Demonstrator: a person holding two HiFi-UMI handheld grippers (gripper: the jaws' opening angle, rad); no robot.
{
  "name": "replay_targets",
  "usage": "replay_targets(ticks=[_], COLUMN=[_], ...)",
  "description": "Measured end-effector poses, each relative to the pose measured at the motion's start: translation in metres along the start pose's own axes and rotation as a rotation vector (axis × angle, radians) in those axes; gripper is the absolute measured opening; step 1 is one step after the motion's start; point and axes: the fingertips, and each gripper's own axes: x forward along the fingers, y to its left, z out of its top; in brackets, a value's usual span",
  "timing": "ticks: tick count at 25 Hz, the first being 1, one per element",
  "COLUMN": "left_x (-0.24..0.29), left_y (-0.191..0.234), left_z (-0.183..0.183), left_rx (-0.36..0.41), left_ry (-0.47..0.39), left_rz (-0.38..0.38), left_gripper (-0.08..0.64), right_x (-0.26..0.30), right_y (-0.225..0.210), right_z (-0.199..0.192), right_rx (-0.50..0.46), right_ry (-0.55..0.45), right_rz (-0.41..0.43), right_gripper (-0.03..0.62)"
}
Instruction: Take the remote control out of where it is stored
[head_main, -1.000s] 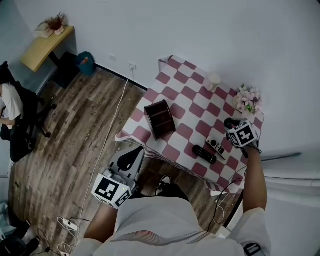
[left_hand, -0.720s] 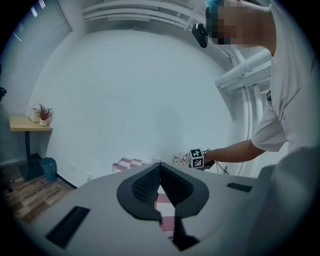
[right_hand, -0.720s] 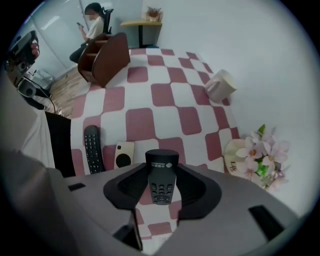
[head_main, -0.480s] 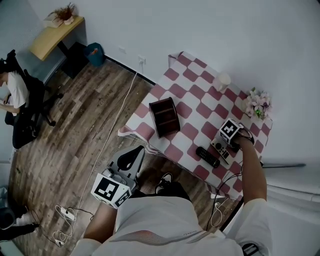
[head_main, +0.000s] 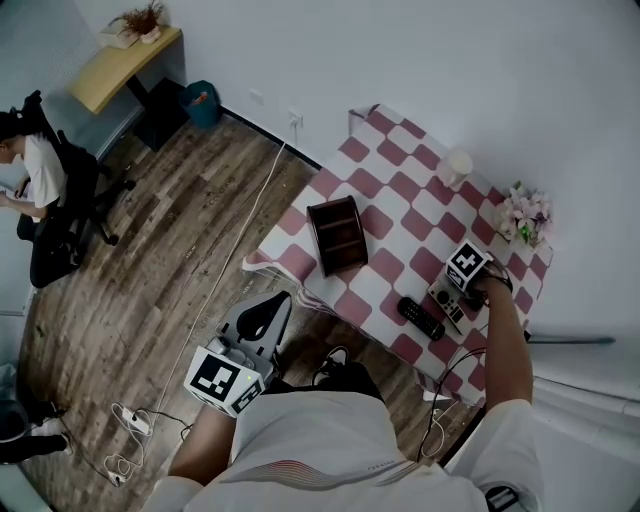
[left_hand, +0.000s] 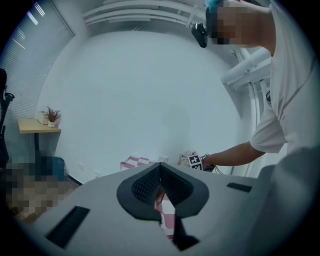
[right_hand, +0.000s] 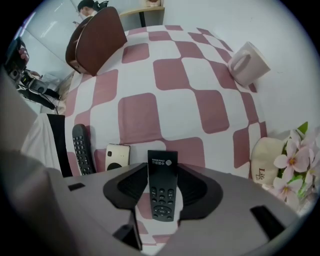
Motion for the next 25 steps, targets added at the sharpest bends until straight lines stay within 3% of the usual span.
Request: replay_targets(ticks=[5, 12, 18, 25], left_x=[0.001, -0.003, -0.01, -0.024], left_y=[-0.001, -0.001, 0.001, 0.005], left_z=[0.006, 0.017, 0.031, 0.043], left_rx=[0.008, 0.009, 0.022, 0.039], left_ry=[-0.011, -0.037, -0.067, -0.091], left_rz=[-0.019, -0.056, -0.086, -0.125], left_gripper=[0.008, 0.008, 0.008, 0.008], right_x=[-0.028, -0.119, -0.19, -0.242], right_y=[0.002, 0.018, 0.069, 0.138], right_z=[0.011, 0.04, 0.062, 0.078], right_rx=[0.049, 0.164, 0.251, 0.385], right_ry=[-0.125, -0.467, -0.799, -1.123], right_rz=[-0.013, -0.127, -0.207, -0.231], right_gripper=[0.195, 0.19, 0.062, 0.025])
